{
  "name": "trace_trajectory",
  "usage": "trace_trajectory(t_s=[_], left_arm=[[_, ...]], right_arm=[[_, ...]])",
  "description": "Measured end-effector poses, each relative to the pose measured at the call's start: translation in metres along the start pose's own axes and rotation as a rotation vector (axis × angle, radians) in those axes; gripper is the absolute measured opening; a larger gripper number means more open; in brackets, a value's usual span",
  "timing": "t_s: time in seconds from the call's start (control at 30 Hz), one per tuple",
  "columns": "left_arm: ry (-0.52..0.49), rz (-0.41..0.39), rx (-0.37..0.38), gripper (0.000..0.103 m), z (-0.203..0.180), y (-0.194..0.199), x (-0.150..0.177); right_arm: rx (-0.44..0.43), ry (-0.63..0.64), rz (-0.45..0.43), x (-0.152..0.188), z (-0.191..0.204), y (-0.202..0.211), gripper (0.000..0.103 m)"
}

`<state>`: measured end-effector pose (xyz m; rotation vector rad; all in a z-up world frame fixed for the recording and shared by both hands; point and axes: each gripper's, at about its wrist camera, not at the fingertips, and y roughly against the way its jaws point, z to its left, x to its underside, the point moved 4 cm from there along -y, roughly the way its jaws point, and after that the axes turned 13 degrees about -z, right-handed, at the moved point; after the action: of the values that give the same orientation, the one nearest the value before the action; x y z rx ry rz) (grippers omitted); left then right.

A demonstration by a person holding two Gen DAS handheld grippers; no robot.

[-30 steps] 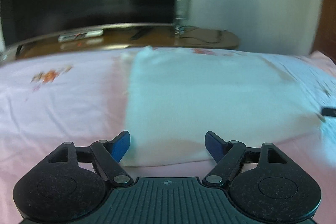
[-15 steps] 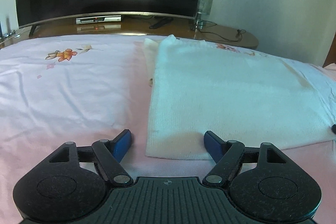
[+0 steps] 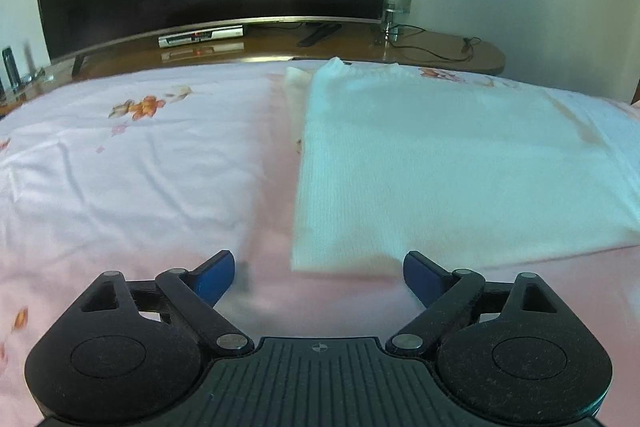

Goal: Fold small clothes

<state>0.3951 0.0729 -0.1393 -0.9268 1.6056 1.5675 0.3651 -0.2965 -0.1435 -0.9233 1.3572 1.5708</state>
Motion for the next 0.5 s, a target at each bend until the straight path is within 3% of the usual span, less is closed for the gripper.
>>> trace_trajectory(t_s=[0.1, 0.2, 0.4, 0.5], left_arm=[[0.151, 0.004, 0.09, 0.09, 0.002, 0.021, 0.004], [0.489, 0.078, 0.229, 0.075, 0.011, 0.024, 0.018], [0.868, 0.052, 0.225, 0.075, 0.034, 0.008, 0.03], [0.887, 0.0, 0.203, 0.074, 0.032, -0.003, 0.029]], right_arm=[[0.002, -0.008, 0.014, 0.002, 0.003, 0.006, 0.031], [0.002, -0.019, 0.012, 0.0, 0.008, 0.011, 0.035], [-0.059, -0.01, -0.009, -0.006, 0.031, 0.02, 0.037], [-0.093, -0.01, -0.019, -0.015, 0.044, 0.011, 0.037]])
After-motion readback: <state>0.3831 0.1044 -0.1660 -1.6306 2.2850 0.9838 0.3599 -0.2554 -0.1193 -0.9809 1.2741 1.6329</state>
